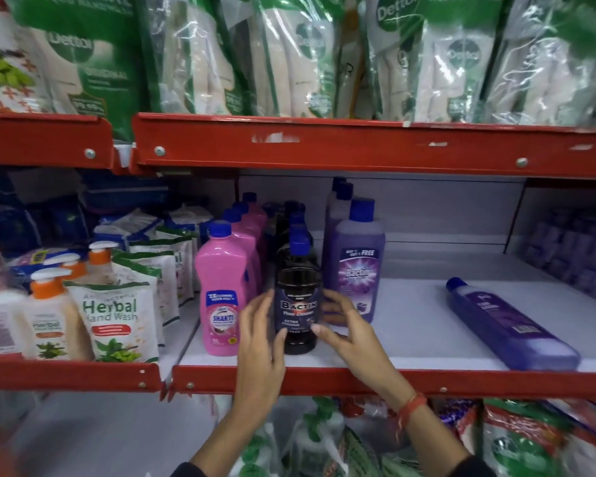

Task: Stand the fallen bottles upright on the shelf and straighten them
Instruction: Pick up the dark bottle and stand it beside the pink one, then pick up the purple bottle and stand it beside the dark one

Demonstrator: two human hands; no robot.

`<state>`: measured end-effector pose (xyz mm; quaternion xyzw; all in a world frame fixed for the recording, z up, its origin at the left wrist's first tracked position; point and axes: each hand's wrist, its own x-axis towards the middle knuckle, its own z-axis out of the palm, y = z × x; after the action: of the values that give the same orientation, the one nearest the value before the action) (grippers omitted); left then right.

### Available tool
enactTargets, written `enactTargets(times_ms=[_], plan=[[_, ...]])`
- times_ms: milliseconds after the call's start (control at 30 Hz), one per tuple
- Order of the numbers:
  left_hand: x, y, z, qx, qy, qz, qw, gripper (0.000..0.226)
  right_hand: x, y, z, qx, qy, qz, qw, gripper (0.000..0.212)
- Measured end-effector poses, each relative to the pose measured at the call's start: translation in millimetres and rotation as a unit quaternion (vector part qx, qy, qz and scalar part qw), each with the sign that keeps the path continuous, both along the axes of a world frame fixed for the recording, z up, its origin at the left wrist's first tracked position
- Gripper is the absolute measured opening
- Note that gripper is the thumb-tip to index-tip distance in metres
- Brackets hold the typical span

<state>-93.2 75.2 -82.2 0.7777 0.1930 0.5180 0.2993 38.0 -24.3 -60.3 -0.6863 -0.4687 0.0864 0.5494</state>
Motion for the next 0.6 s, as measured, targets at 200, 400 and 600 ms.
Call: enactTargets(times_ms=[200, 400, 600], plan=[[51, -58, 10, 0.073, -0.066, -0.008, 0.995, 0.033, 48, -59, 13, 0.017, -0.007, -0.046, 0.999, 0.039], [157, -121, 24, -0.036, 0.086, -0.125, 0.988, 0.033, 129, -134, 31, -0.011, -0.068, -0.223, 0.972, 0.024], [245, -158, 23, -0.302, 0.17, -0.182, 0.92, 0.034, 225, -194, 39, -0.17, 0.047, -0.33, 0.927, 0.035]])
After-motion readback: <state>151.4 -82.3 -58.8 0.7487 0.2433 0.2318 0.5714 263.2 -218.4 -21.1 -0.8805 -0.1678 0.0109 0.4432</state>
